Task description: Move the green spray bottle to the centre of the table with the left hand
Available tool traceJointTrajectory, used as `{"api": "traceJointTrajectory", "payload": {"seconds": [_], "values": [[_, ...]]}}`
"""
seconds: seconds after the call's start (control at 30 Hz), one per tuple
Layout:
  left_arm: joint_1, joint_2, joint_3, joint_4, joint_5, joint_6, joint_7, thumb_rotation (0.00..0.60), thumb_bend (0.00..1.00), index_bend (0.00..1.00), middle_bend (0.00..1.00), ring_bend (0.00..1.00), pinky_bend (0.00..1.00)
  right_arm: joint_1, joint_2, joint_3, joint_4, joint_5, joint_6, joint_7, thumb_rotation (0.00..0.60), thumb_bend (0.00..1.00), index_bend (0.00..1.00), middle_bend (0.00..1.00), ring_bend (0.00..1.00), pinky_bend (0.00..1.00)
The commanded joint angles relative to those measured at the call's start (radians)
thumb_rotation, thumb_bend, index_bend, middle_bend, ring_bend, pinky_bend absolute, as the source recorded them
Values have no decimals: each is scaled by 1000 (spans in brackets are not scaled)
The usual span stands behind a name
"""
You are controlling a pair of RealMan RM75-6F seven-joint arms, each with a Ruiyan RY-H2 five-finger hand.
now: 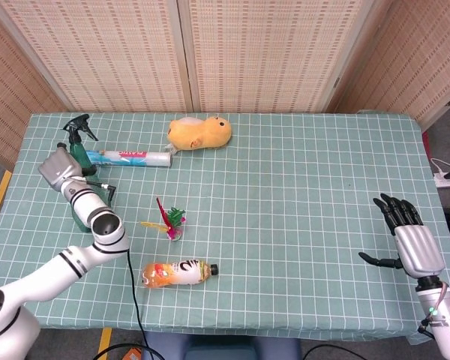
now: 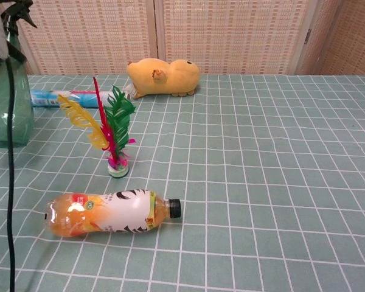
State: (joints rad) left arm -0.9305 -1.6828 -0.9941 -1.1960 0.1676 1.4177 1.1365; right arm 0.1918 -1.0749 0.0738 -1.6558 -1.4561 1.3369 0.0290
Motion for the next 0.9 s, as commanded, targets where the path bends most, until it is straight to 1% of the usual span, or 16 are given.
{"api": "traceJointTrajectory", "payload": {"seconds": [0.03,0.1,0.17,0.23,0.3,0.4,0.47,0.57,0.67,0.8,0.87,0.9], "values": [[182,163,-31,-326,50,-7,-211,600,394,187,745,502,336,0,-1,-1,2,-2,1,0,600,0,36,0,0,0],[231,191,-28,-398,91,-57,-315,600,394,187,745,501,329,0,-3,0,5,-1,2,-4,600,0,37,0,0,0],[272,205,-8,-430,151,-108,-426,600,393,185,745,501,321,0,-7,2,9,2,4,-11,600,0,38,0,0,0],[305,203,24,-427,225,-161,-547,600,394,179,744,500,311,-1,-14,4,13,7,6,-22,600,0,39,0,0,0],[319,193,56,-397,292,-202,-648,600,394,170,741,497,300,0,-21,6,17,13,7,-36,600,0,40,0,0,0],[314,163,107,-291,410,-259,-802,600,389,159,731,490,285,-1,-33,12,20,27,11,-61,600,0,41,0,0,0],[294,137,134,-194,475,-295,-900,600,387,145,722,480,273,-2,-41,17,21,33,17,-71,600,0,42,0,0,0],[258,105,162,-60,563,-331,-1033,600,385,127,705,464,260,-4,-52,22,23,37,28,-78,600,0,44,0,0,0],[223,76,187,63,661,-346,-1173,600,385,108,696,453,248,-5,-58,28,19,50,30,-79,600,0,44,0,0,0],[185,42,225,201,756,-356,-1333,600,378,88,688,441,231,-4,-59,33,8,76,19,-106,600,0,44,0,0,0],[171,25,257,267,808,-353,-1395,600,374,83,683,436,224,-2,-58,33,4,82,15,-125,600,0,44,0,0,0],[162,12,283,316,845,-347,-1434,600,373,78,678,431,219,-2,-58,33,2,85,13,-132,600,0,44,0,0,0]]}}
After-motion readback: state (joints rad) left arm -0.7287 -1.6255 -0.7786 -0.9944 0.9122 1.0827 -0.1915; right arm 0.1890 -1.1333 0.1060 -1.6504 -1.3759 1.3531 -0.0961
